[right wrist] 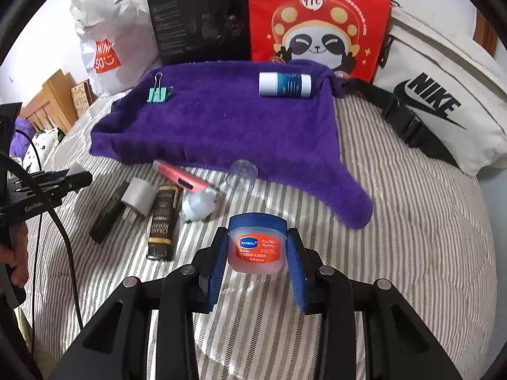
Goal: Organize rigid objects
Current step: 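Carry the Vaseline jar onto the towel beside the deodorant and release it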
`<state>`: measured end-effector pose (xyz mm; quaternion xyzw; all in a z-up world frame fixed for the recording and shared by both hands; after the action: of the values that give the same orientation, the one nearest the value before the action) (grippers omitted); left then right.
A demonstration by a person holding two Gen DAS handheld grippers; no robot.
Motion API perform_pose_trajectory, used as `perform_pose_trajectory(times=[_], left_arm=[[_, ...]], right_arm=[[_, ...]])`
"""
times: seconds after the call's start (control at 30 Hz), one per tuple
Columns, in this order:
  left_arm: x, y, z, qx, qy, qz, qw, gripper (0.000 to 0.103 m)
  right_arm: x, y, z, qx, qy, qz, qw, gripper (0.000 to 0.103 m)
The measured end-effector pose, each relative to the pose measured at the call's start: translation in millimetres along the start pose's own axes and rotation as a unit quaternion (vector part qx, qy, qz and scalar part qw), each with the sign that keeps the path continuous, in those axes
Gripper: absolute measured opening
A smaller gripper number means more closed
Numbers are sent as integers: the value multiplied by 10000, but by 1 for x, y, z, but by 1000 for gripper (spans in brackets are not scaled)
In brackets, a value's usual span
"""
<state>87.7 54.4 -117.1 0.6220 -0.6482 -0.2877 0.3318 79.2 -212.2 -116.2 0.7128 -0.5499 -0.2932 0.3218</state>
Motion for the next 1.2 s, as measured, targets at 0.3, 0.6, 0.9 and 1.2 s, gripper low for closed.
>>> perform_pose_trajectory(times=[0.3,0.6,0.9,1.2], left_arm=[[-6,7,-16,137,69,155,9998,27],[-15,2,-43,262,184,243,9992,27],[-21,-9,-68,343,336,401,9980,27],[-17,-25,-79,302,395,524,9974,27]], right_arm=[[11,1,-20,183,-2,75,9998,36],[21,-10,-60,434,39,128,9990,36],[33,-40,-92,528,-60,71,9986,36],[39,-85,-118,434,-12,114,9990,36]])
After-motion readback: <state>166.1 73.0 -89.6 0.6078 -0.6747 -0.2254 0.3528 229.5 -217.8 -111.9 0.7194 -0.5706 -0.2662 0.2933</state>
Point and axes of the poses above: each gripper's, at about its wrist camera, not at the fingertips, and y roughly against the way its jaws point, x to its right, z to its underside, the point moved 1 cm from there along -y, roughly the way its jaws point, and after that the axes turned 6 degrees about x, right-handed, at the moved point
